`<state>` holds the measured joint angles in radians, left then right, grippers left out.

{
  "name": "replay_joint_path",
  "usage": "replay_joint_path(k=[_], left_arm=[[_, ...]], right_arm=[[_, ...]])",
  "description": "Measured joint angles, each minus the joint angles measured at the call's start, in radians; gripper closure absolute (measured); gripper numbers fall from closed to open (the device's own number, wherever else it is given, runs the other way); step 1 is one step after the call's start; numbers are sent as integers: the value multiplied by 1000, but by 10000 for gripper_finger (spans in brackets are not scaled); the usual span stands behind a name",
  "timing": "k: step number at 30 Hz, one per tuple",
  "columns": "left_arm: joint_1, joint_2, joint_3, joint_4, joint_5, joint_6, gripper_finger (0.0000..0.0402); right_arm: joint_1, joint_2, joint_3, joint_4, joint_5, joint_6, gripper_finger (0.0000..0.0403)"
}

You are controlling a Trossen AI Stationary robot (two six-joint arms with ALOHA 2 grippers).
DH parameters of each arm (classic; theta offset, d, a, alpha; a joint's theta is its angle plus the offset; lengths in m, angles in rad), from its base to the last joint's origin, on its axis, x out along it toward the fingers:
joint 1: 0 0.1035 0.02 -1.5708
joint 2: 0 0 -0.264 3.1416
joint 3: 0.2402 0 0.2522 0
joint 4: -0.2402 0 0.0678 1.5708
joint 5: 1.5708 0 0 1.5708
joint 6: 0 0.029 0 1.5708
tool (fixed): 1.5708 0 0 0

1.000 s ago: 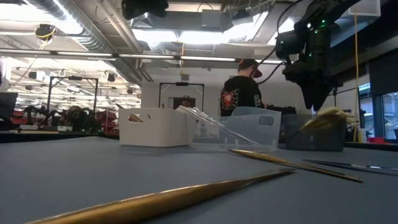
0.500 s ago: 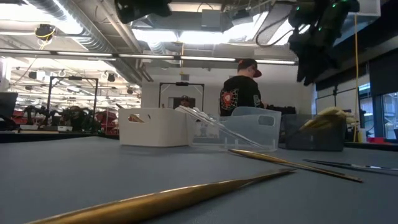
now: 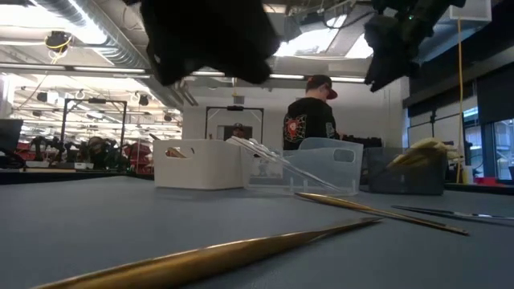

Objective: Sort silverware by color (type)
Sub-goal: Put the gold knife into the white bin

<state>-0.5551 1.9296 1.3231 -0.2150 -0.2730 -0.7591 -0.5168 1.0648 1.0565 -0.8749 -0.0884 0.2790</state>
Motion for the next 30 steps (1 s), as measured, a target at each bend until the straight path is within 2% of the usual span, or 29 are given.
replay_joint_path(k=[14,20,30], left_arm=[[-23,19,0,25,-8,-55,326],[-24,19,0,25,9,-105,326],[-23,19,0,22,38,-104,326]], right_arm=[[284,0,0,71,191,2,260],[343,0,0,71,255,3,260],[404,0,-1,87,300,4,260]])
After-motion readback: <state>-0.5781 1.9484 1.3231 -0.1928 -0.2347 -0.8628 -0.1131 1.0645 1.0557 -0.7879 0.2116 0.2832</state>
